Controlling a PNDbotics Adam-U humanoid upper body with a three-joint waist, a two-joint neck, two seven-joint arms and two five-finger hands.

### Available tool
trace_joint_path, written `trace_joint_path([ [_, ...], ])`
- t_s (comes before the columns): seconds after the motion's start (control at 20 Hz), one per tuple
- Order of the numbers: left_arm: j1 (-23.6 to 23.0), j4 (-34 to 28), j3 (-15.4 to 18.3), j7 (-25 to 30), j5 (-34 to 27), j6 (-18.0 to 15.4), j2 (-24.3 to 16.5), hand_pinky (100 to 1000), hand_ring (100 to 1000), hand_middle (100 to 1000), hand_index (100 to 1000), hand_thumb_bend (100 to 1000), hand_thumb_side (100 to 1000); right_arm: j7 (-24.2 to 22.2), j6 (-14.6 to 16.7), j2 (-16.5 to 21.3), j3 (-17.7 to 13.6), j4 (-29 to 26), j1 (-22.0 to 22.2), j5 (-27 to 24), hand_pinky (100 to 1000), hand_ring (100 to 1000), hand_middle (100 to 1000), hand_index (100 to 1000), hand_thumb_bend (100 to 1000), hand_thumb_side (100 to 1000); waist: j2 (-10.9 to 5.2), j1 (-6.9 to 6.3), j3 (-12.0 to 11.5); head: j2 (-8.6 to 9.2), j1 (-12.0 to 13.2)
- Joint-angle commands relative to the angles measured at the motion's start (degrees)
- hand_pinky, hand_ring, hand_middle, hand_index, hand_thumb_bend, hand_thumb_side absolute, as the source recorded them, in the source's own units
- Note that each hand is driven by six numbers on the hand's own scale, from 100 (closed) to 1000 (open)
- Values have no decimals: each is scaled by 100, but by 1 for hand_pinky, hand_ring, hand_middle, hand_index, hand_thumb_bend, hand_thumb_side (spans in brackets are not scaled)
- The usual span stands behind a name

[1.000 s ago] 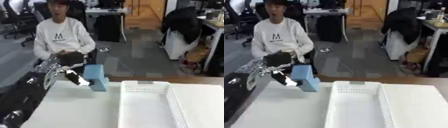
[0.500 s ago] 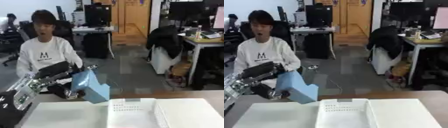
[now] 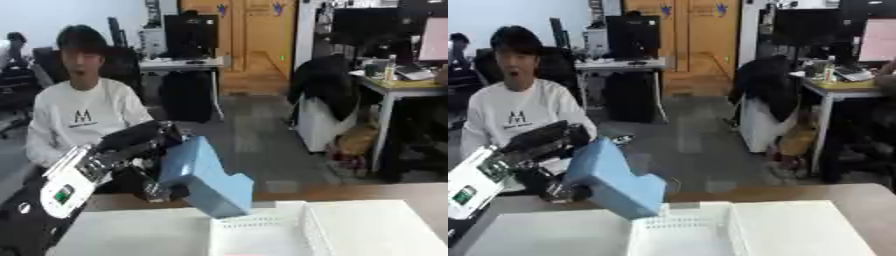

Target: Pick up objects on the table and place them in the box.

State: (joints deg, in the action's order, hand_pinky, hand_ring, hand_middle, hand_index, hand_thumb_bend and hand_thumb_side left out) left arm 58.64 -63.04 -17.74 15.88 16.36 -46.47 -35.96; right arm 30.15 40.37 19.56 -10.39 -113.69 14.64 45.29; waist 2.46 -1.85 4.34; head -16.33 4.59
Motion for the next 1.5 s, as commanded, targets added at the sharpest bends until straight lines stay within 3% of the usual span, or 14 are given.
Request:
trace_joint_path([
  [0.05, 185, 73, -23, 155, -34, -223, 31, 100, 100, 100, 354, 100, 686, 971, 1033, 215, -35, -90, -89, -156, 100, 314, 257, 415, 100, 744, -53, -4, 53, -2, 136],
  [0.3, 227, 316, -80, 274, 69, -520, 170, 100, 100, 100, 361, 100, 702, 870, 1075, 355, -70, -90, -198, -447, 100, 314, 258, 415, 100, 744, -56, -36, 191, -46, 262],
  [0.55, 245, 373, -154, 501, 93, -549, 257, 100, 100, 100, 375, 100, 718, 703, 1129, 488, -103, -90, -312, -762, 100, 314, 259, 416, 100, 744, -55, -73, 313, -121, 361],
  [0.65, 244, 398, -174, 558, 78, -550, 283, 100, 100, 100, 423, 100, 729, 645, 1137, 519, -129, -90, -341, -871, 100, 313, 259, 416, 100, 743, -54, -85, 346, -130, 387],
  [0.85, 246, 418, -248, 715, 77, -550, 329, 100, 104, 270, 579, 100, 793, 552, 1149, 570, -177, -90, -387, -1055, 100, 313, 260, 416, 100, 746, -53, -101, 393, -140, 423],
  [0.95, 249, 425, -284, 837, 163, -550, 339, 113, 182, 339, 627, 100, 825, 517, 1150, 592, -202, -90, -403, -1122, 100, 314, 260, 416, 100, 741, -57, -105, 409, -151, 437],
  [1.05, 248, 447, -314, 972, 300, -550, 352, 231, 304, 439, 680, 100, 848, 490, 1155, 612, -218, -90, -415, -1176, 100, 314, 261, 416, 100, 740, -60, -110, 424, -152, 448],
  [1.1, 249, 459, -321, 1027, 364, -550, 365, 241, 316, 449, 684, 100, 850, 478, 1157, 619, -224, -90, -419, -1198, 100, 314, 261, 416, 100, 740, -61, -112, 429, -151, 453],
  [1.15, 249, 470, -338, 1086, 431, -550, 378, 322, 415, 523, 724, 162, 867, 469, 1159, 626, -229, -90, -425, -1222, 100, 314, 261, 416, 100, 740, -63, -115, 437, -149, 459],
  [1.2, 249, 481, -351, 1143, 499, -550, 391, 341, 438, 540, 732, 207, 816, 461, 1159, 634, -235, -90, -431, -1244, 100, 314, 261, 416, 100, 746, -63, -117, 443, -147, 459],
  [1.25, 249, 490, -359, 1183, 556, -550, 407, 429, 532, 609, 767, 293, 884, 449, 1160, 642, -238, -90, -437, -1263, 100, 314, 261, 416, 100, 740, -62, -120, 449, -143, 455],
  [1.3, 248, 496, -363, 1208, 604, -550, 420, 448, 555, 625, 776, 312, 889, 436, 1160, 648, -240, -90, -441, -1278, 100, 314, 261, 416, 100, 740, -62, -123, 453, -138, 452],
  [1.45, 236, 517, -378, 1263, 775, -550, 449, 603, 721, 753, 841, 552, 942, 389, 1160, 672, -226, -90, -458, -1311, 100, 314, 261, 416, 100, 741, -60, -133, 470, -109, 456],
  [1.5, 233, 522, -377, 1264, 832, -550, 460, 608, 726, 756, 843, 561, 942, 372, 1160, 679, -216, -90, -464, -1317, 100, 314, 261, 416, 100, 741, -60, -135, 474, -103, 458],
])
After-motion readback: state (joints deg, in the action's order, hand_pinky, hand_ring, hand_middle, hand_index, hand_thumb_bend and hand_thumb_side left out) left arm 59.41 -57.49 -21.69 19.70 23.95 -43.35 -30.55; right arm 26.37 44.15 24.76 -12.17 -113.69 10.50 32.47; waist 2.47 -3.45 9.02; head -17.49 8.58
